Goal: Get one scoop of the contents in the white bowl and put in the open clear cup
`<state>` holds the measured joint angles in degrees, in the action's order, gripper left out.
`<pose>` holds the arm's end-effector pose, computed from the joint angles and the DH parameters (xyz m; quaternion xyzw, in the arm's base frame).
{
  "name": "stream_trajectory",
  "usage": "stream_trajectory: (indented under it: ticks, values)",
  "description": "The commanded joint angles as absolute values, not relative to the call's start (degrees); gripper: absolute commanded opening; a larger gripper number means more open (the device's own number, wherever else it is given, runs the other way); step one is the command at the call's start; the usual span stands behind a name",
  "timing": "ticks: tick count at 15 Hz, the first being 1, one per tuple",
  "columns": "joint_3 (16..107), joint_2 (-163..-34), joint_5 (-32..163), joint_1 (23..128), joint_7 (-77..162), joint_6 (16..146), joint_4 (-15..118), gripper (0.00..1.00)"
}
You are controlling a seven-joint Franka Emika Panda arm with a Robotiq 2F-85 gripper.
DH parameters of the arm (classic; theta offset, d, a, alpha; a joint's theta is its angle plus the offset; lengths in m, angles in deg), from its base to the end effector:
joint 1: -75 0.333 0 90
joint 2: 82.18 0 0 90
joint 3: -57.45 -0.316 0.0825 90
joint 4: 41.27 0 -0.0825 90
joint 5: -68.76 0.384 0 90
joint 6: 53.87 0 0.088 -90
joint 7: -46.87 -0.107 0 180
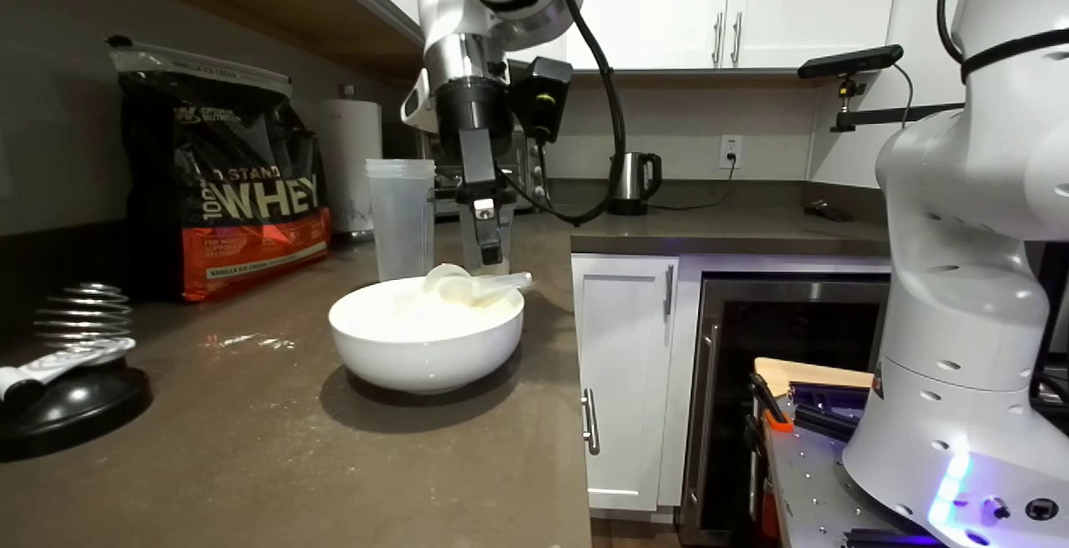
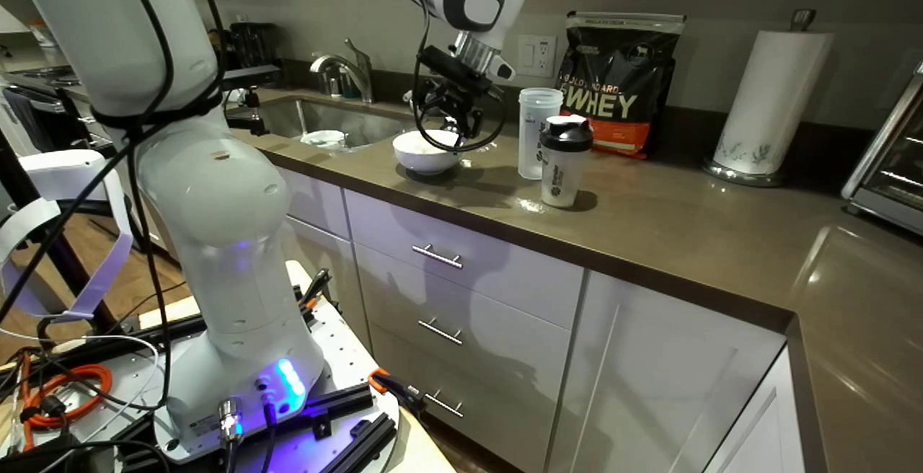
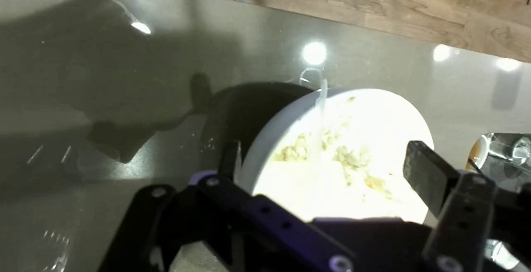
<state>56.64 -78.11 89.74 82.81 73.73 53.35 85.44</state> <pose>0.4772 0.1000 0.3941 -0.9515 -0.2237 0.1041 0.1834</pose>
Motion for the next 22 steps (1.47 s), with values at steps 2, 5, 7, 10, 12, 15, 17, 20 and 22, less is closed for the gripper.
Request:
stream_trajectory:
  ticks: [2,5,7,10,12,15,17,20,22]
  values:
    - [55.5,-80.2,91.9,81.9,75.3,50.2,83.0,0.83]
    - [55.2,-80.5,92.2,81.8,75.0,49.5,83.1,0.69]
    - [55.0,-80.6,92.3,81.8,75.1,49.3,83.1,0.51]
    - [54.8,-80.5,92.1,81.8,74.9,49.2,83.0,0.6]
    - [54.7,-80.4,92.2,81.9,74.9,49.2,83.0,0.64]
    - [54.5,-80.6,92.2,81.9,75.0,49.2,83.2,0.57]
    - [54.4,-80.7,92.3,81.9,75.0,49.2,83.2,0.52]
    - [54.3,-80.9,92.3,81.9,74.9,49.2,83.3,0.45]
    - [54.2,-81.1,92.3,81.9,74.9,49.2,83.4,0.46]
